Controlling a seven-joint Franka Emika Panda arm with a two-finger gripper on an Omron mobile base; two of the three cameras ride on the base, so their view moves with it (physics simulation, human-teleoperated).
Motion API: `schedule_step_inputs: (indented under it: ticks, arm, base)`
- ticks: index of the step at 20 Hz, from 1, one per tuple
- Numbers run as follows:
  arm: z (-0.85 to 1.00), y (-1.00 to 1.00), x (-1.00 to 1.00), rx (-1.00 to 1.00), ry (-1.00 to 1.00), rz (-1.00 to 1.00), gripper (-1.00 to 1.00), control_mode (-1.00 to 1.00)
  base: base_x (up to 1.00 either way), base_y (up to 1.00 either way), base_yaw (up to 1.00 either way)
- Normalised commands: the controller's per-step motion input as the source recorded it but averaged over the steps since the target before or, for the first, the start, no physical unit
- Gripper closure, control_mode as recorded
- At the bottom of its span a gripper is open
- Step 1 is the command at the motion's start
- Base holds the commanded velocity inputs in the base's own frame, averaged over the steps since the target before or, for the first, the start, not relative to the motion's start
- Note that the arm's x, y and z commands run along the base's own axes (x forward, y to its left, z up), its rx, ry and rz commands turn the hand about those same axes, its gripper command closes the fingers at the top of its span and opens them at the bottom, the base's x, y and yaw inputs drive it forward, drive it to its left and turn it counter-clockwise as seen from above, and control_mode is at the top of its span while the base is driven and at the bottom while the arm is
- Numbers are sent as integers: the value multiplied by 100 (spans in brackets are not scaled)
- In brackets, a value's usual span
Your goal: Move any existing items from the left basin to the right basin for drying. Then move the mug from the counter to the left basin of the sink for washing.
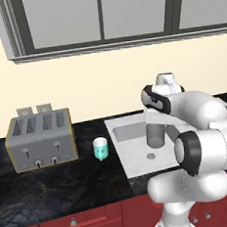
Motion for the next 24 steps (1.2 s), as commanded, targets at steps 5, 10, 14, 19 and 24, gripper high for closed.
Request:
schedule_step_inputs:
  ticks: [5,10,14,19,24]
  arm:
    - [6,-16,-29,0,0,-9,100,-100]
    - [11,-27,-1,0,3,-10,100,-100]
    - [8,-38,0,0,4,-12,100,-100]
    - [11,-38,0,0,6,-15,100,-100]
    - [11,-44,0,0,6,-15,100,-100]
  base:
    - [0,0,0]
    - [0,0,0]
    - [0,0,0]
    - [0,0,0]
    - [0,0,0]
